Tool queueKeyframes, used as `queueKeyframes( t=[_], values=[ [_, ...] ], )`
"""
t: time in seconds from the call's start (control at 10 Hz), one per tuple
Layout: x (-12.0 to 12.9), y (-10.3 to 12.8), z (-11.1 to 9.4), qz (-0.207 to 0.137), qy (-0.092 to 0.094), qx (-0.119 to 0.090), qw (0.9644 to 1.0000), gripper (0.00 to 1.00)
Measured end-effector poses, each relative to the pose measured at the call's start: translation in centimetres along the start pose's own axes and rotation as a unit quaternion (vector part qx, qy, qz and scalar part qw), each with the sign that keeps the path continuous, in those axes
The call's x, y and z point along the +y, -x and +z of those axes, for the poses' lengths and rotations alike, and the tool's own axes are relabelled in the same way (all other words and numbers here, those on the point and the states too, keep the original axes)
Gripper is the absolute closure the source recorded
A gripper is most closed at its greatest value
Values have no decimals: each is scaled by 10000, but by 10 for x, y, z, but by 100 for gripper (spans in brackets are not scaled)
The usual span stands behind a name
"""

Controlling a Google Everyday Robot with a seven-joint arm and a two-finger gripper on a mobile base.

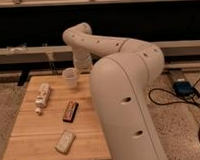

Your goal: Move the arm in a circular motion

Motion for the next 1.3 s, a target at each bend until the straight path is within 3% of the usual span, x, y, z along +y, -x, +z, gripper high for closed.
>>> queueKeyframes(
  t=[0.3, 0.5, 0.8, 0.9, 1.3],
  values=[
    [75, -31, 9, -788, -79, 64, 9968, 35],
    [117, -61, 13, -1314, -85, 98, 9912, 35],
    [162, -117, 19, -2054, -128, 91, 9785, 35],
    [176, -140, 20, -2338, -156, 88, 9721, 35],
    [212, -241, 21, -3413, -260, 51, 9396, 35]
  ],
)
